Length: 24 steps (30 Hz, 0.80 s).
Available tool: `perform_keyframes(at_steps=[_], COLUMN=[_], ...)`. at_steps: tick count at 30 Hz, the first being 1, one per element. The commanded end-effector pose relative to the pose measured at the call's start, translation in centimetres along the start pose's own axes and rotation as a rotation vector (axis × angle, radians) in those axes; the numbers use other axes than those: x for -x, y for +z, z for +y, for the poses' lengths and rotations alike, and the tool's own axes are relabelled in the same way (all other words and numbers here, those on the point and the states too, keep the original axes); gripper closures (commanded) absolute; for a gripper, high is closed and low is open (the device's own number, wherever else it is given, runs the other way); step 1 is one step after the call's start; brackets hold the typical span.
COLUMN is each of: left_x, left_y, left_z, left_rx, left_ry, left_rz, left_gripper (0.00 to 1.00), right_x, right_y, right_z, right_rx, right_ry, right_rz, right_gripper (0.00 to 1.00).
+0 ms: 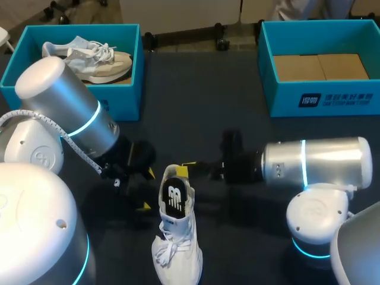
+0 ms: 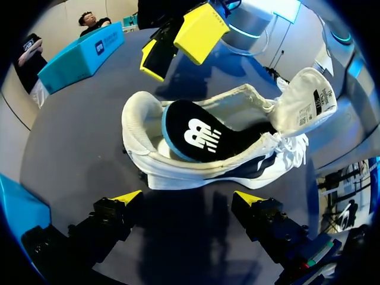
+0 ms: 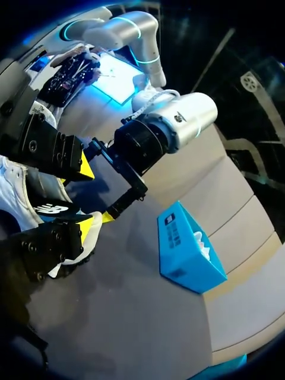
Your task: Take the shoe out of the shoebox, open the shoe tongue, remove and reinsert the insole, then place the shoe into the shoebox
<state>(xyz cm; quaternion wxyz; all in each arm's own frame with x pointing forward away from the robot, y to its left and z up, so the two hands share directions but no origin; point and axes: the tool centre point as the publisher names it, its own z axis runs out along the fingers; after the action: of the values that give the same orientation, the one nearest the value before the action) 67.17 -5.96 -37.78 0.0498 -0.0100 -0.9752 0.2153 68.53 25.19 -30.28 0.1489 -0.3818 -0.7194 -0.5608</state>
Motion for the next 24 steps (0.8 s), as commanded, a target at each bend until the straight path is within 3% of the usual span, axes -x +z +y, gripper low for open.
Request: perform_keyframes(at_steps=[1, 3, 4, 6, 15, 17, 24], left_x=[0.2, 0.2, 0.2, 0.3, 0.6, 0.7, 1.1], left_y=[-1.4, -1.9, -2.3, -2.8, -5.3, -5.7, -6.9], left_z=[0.3, 0.4, 0.6, 0.7, 2.1, 2.4, 3.8], left_rx=[0.004, 0.008, 0.013, 0.014, 0.028, 0.033, 0.069], left_ry=[0.002, 0.002, 0.0, -0.002, 0.007, 0.005, -0.006], left_rz=[0.03, 0.042, 0.058, 0.066, 0.145, 0.161, 0.227], left_gripper=[0.0, 0.0, 0.0, 0.0, 0.0, 0.0, 0.0], right_x=[-0.1, 0.0, 0.1, 0.3, 1.0, 1.0, 0.9], right_y=[-0.5, -0.5, -0.5, -0.5, -0.6, -0.7, -1.0], right_z=[0.7, 0.8, 0.9, 1.0, 1.6, 1.7, 2.8], right_rx=[-0.129, -0.161, -0.177, -0.199, -0.328, -0.366, -0.556], right_ry=[0.006, 0.008, 0.012, 0.013, -0.048, -0.065, -0.074], right_rz=[-0.018, -0.014, -0.013, -0.006, 0.026, -0.008, -0.074], right_gripper=[0.7, 0.75, 0.92, 1.0, 1.0, 1.0, 1.0])
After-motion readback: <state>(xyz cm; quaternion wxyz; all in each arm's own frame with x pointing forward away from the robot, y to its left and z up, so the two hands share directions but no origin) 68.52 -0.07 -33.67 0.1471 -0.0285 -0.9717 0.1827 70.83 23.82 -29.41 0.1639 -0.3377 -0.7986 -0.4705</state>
